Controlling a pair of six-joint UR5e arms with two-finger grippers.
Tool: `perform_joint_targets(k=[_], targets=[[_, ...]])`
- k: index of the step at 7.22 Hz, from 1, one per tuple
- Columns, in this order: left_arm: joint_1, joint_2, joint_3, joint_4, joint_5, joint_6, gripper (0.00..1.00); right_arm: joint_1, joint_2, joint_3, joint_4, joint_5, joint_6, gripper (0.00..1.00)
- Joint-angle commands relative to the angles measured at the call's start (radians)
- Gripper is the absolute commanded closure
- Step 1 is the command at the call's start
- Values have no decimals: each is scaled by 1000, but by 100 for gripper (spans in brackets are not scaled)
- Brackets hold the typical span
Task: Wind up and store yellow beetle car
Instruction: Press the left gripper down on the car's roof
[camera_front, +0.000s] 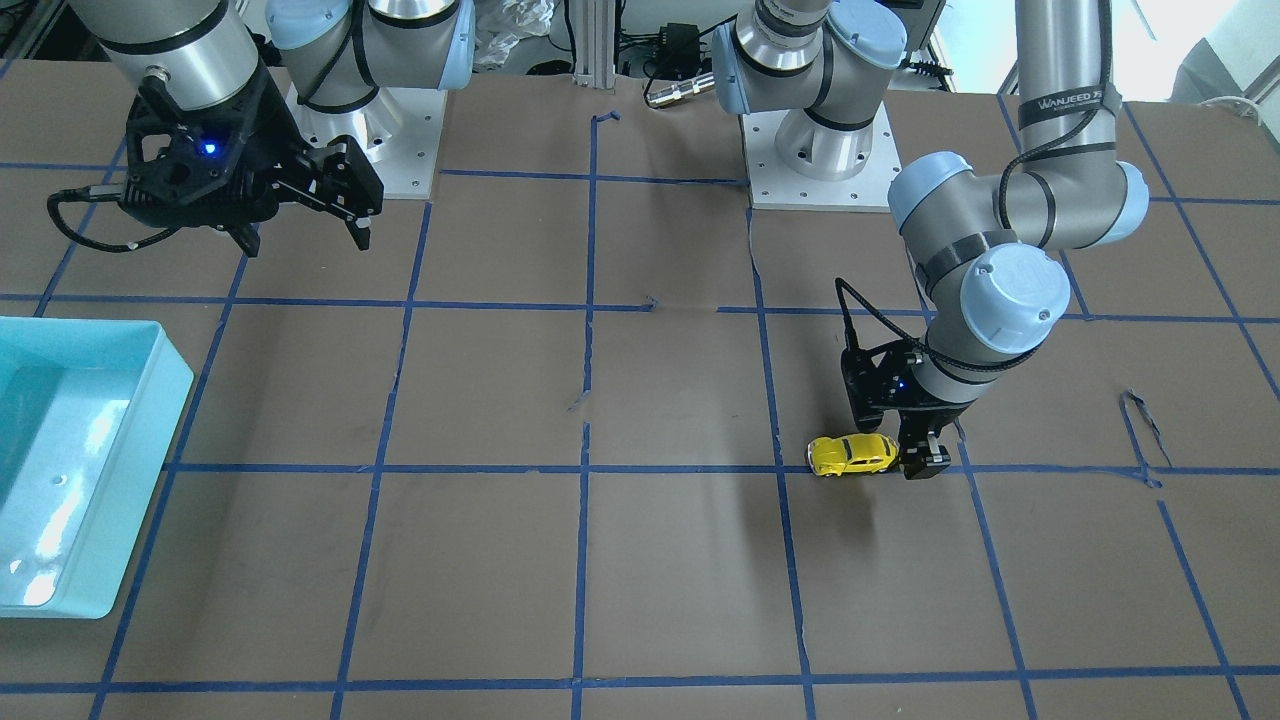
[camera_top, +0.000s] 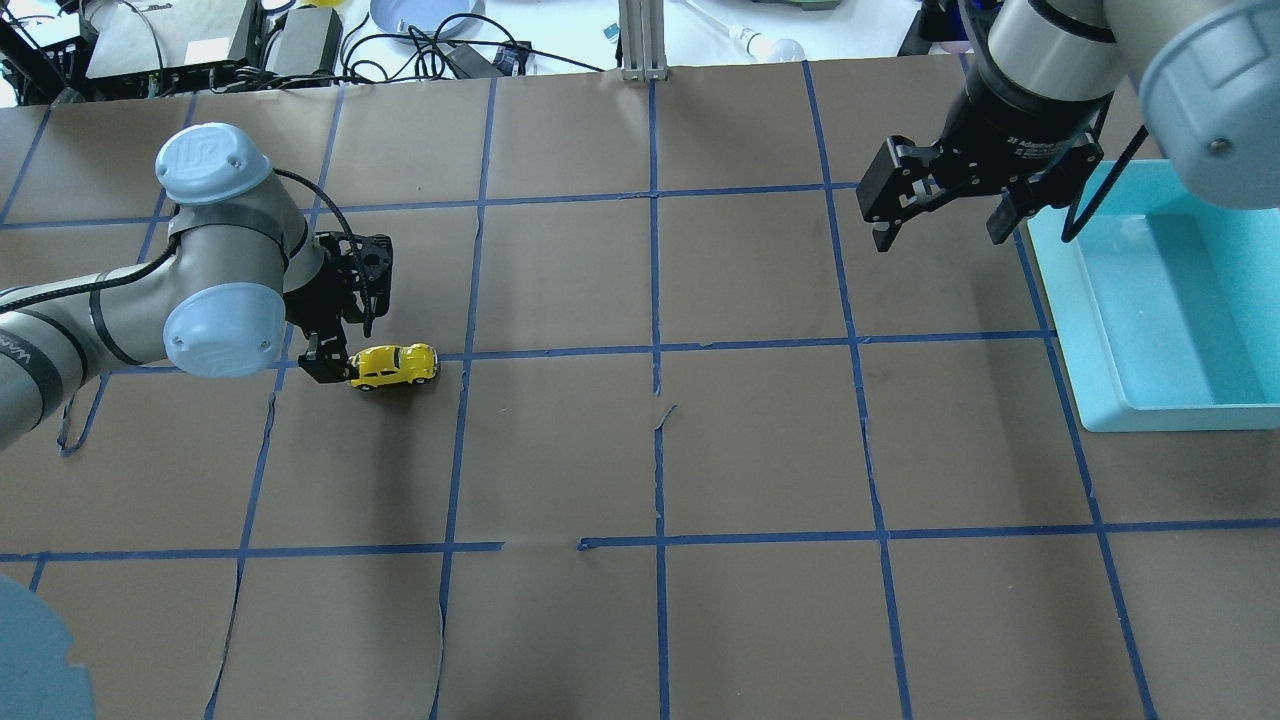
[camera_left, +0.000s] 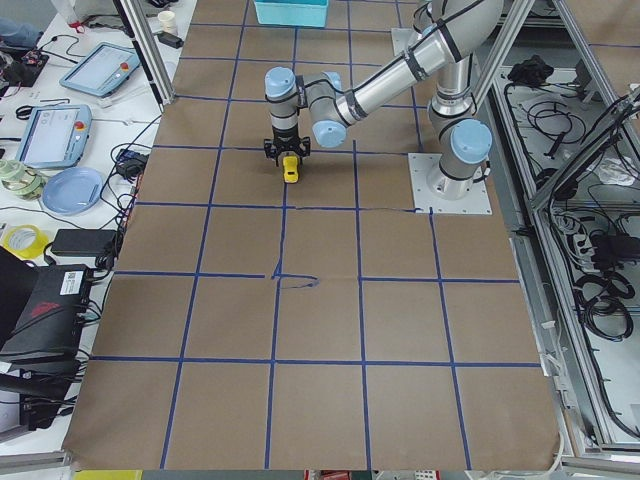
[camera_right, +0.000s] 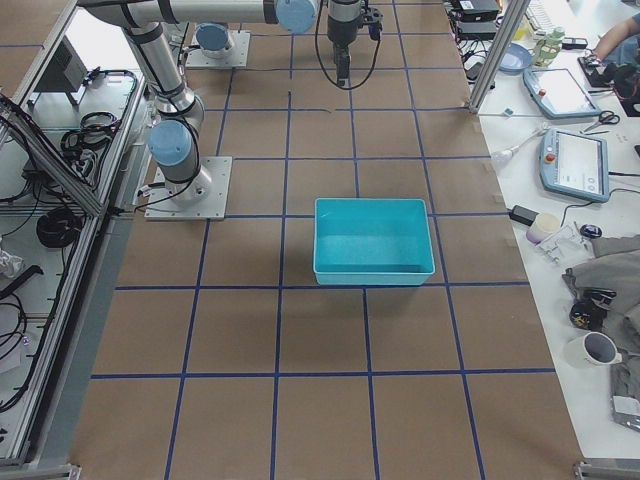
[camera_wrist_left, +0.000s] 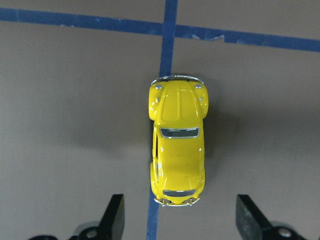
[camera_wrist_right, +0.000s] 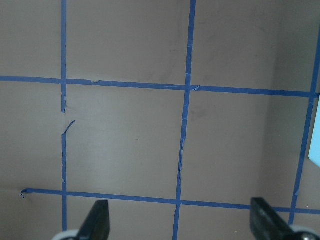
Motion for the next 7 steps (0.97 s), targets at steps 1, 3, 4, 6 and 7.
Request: perform_joint_targets(k=[1,3,4,6,7], targets=[[-1,-25,0,5,-5,-4,21,1,0,0,3,-3,8,0],[-3,-29,1,5,-63,-15,21,1,0,2,5,-5,12,0],[-6,-32,1,2,-65,-62,21,1,0,0,43,-8,15,0],[-9,-33,-3,2,-62,-70,20,3,-3,0,54,-10,30,0],[-11,-41,0,3,-66,-82,20,3,-5,0,54,-10,30,0]])
